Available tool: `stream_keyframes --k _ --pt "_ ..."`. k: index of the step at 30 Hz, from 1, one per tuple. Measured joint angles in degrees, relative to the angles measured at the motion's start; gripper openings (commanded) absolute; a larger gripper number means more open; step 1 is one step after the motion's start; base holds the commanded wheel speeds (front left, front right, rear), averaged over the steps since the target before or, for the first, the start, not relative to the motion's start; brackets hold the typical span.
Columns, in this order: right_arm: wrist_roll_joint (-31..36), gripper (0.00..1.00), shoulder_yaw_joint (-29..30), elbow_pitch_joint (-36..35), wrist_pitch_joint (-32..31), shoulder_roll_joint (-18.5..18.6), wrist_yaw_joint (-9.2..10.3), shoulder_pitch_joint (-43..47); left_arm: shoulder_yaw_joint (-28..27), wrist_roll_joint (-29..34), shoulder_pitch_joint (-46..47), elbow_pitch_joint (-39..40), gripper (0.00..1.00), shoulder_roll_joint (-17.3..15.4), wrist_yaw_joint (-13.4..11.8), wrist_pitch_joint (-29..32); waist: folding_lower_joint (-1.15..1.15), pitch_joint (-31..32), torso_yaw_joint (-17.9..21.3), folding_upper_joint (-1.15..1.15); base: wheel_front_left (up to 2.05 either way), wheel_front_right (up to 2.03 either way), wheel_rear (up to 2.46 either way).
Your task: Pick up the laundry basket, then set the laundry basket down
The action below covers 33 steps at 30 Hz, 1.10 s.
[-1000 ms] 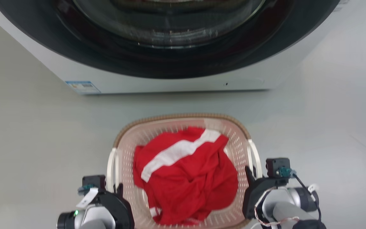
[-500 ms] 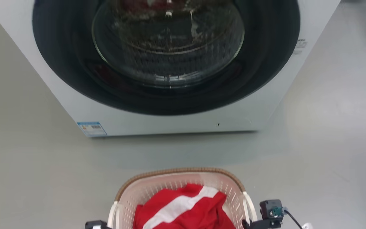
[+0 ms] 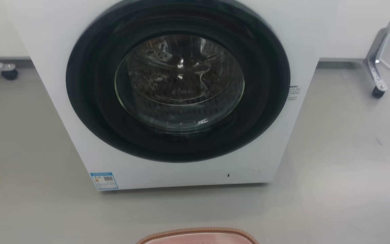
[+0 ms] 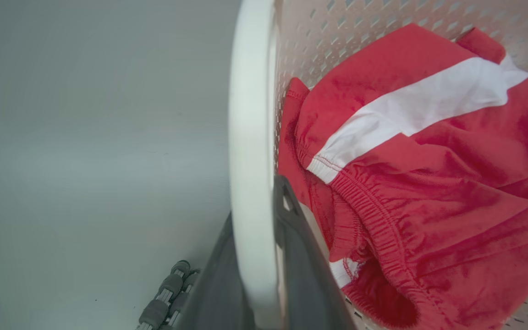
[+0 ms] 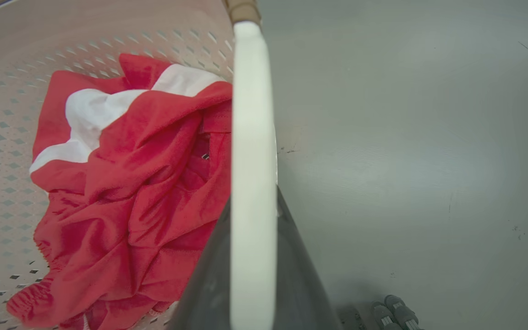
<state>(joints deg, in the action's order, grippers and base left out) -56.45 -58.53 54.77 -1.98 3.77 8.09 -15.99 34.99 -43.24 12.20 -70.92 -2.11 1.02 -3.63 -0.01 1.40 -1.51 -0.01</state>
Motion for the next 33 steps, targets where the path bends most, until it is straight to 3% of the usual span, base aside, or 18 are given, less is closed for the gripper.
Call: stream_keyframes --k 8,33 --pt "-2.23 0.00 -1.34 0.08 -0.47 0.02 0.01 0.48 0.80 -0.10 -0.83 0.16 0.00 -0.21 -0.03 0.54 0.01 2.82 0.29 0.01 0.00 0.00 0.00" --pt "-6.39 0.00 -4.43 1.58 0.54 0.02 0.01 -0.32 2.30 -0.65 -0.68 0.96 0.00 -0.37 -0.57 0.58 0.02 2.38 0.33 0.01 0.00 0.00 0.00"
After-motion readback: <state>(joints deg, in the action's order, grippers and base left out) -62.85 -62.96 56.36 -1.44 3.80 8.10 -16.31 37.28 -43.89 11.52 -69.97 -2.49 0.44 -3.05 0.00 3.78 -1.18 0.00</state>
